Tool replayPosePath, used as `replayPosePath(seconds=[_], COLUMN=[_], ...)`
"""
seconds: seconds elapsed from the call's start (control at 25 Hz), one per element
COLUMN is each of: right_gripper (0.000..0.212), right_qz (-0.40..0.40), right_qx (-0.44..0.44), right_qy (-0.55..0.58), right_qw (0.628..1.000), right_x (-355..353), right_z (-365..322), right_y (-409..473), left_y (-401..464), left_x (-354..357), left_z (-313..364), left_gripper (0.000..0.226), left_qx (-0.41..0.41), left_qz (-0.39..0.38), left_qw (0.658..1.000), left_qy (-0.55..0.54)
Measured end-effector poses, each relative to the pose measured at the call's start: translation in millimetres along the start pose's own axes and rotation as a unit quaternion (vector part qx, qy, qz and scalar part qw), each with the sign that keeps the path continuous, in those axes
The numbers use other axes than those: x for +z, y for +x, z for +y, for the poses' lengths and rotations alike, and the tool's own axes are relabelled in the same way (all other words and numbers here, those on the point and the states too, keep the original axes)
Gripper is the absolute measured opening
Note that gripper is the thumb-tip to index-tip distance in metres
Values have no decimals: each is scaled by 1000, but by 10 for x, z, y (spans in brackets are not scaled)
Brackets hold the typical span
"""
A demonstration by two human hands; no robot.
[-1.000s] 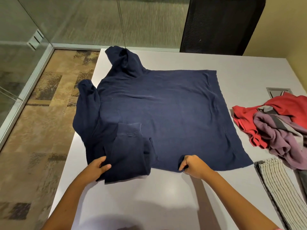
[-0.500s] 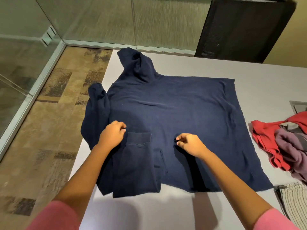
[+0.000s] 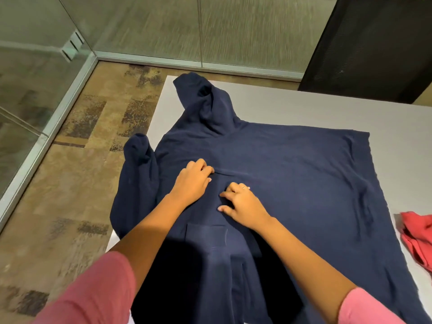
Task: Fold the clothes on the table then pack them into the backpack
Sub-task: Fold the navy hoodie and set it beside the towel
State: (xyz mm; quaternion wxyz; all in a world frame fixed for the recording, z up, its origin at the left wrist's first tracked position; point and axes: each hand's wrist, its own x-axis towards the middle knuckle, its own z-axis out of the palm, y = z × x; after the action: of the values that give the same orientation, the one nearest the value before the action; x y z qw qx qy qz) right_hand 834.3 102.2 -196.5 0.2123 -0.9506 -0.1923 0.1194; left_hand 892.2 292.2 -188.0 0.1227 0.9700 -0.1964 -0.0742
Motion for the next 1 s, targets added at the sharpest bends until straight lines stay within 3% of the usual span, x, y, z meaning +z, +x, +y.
replayPosePath(seconds=[0.12,0.32,0.56,0.72,0.8,1.0], right_gripper=[20,24,4,31,42,68], right_qz=[78,133,128,159,168,65], right_qx=[-68,-76,-108,-43,17,99], right_qy=[-76,-84,-64,5,-21,-134], right_qw=[992,985,984,986,985,984], right_x=[225,399,355,241,220,247], right_z=[-84,-86,-39,-24,30,194], right_y=[26,127,60,102,213,338], left_y=[187,529,846,786,615,-75], left_x=[93,115,177,266,324,631], left_z=[-150,-298,-356,-281,-131,89], left_gripper=[35,56,62,61,60,60], left_qx=[40,11,-47,-85,-113,-113], left_qz=[75,-114,-76,25,88,140], left_qw=[996,992,995,994,988,982], left_qy=[38,49,52,63,58,50])
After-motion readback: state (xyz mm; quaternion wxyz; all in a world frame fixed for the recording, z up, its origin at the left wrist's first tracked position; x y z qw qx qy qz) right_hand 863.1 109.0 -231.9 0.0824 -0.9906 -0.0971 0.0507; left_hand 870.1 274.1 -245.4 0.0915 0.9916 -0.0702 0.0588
